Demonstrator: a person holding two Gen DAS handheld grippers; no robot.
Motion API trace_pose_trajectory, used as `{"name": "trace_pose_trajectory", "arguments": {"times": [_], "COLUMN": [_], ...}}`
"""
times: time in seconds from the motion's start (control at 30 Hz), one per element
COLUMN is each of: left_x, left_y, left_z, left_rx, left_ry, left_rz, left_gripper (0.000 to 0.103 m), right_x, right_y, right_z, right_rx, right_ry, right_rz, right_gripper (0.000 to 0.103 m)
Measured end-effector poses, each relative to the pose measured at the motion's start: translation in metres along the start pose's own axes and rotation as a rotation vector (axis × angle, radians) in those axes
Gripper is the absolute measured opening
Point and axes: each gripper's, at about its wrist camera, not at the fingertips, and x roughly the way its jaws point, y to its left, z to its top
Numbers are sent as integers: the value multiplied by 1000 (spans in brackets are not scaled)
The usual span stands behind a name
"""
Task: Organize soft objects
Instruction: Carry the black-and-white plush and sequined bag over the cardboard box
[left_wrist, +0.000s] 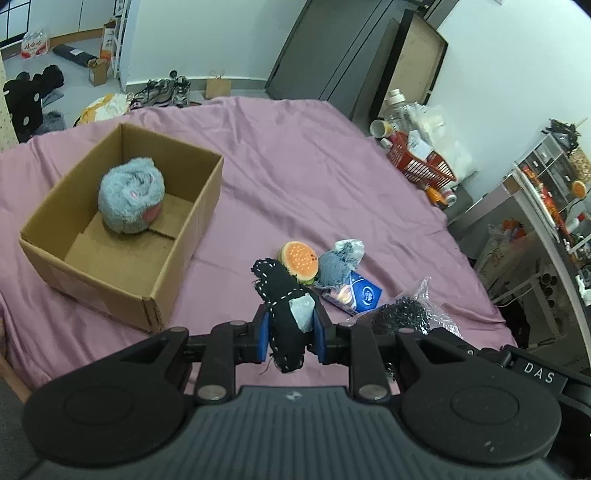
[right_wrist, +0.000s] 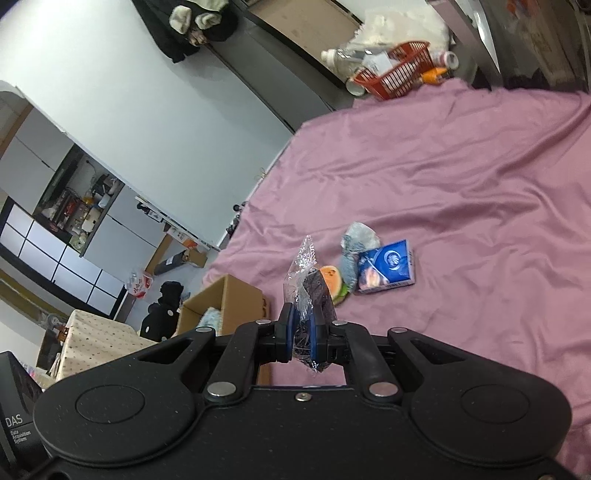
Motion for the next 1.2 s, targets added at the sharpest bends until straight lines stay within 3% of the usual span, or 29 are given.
{"name": "trace_pose_trajectory", "arguments": {"times": [0.53,1.2], "left_x": [-49,-63], "left_y": [28,103], "left_z": [25,70], "left_rx": [-3,-102], "left_ry": [-70,-107], "left_rz": [-28,-6], "left_gripper": [23,23], "right_x": [-6,41], "right_y": [59,117], "right_z": [-5,-15], "right_rx": [-56,-101], "right_ry": [-41,0], "right_rz": [29,46], "right_gripper": [8,8]}}
